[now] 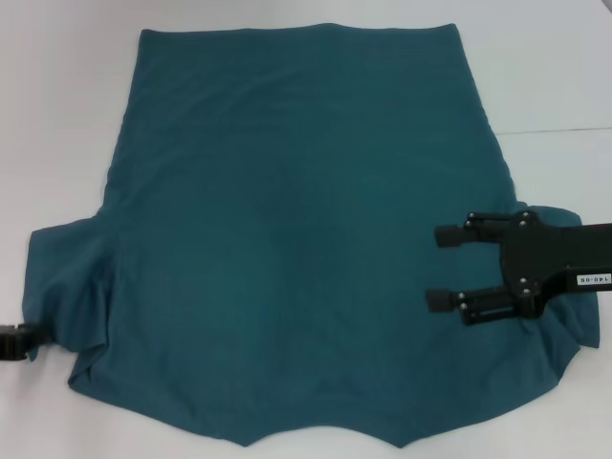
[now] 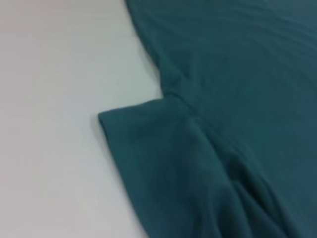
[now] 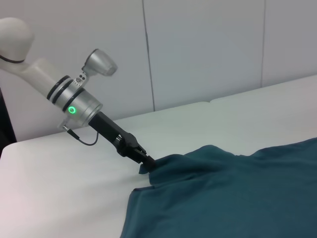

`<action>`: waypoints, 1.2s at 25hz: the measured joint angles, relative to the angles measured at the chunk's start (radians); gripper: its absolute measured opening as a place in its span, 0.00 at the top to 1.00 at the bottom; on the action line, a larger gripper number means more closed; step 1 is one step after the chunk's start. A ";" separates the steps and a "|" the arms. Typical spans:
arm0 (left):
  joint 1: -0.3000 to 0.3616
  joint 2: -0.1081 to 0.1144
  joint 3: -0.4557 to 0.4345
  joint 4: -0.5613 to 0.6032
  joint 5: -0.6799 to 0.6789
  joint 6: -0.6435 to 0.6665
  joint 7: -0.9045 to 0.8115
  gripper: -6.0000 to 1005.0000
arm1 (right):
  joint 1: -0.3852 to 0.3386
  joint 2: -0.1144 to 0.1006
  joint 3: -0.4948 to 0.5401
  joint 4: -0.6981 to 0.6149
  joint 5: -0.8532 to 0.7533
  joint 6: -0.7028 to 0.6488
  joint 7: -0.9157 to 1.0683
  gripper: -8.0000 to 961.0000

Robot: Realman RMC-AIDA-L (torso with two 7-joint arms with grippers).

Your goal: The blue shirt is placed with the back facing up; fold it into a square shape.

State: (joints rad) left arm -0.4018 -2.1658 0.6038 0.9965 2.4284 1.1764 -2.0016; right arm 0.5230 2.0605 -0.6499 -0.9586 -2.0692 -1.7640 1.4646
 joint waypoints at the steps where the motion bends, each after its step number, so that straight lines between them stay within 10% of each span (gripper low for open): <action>1: -0.003 0.000 0.000 0.005 -0.001 0.006 -0.006 0.93 | 0.000 0.000 0.000 0.000 0.000 0.000 0.000 0.04; 18: -0.059 -0.002 0.017 0.127 -0.043 0.142 -0.075 0.94 | -0.017 0.018 0.082 0.000 0.003 0.016 -0.016 0.04; 30: -0.120 0.001 0.239 0.127 -0.021 0.097 -0.162 0.94 | -0.018 0.022 0.107 0.000 0.004 0.022 -0.042 0.04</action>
State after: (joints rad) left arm -0.5216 -2.1651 0.8431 1.1235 2.4073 1.2731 -2.1635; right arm 0.5055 2.0824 -0.5429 -0.9588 -2.0655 -1.7416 1.4224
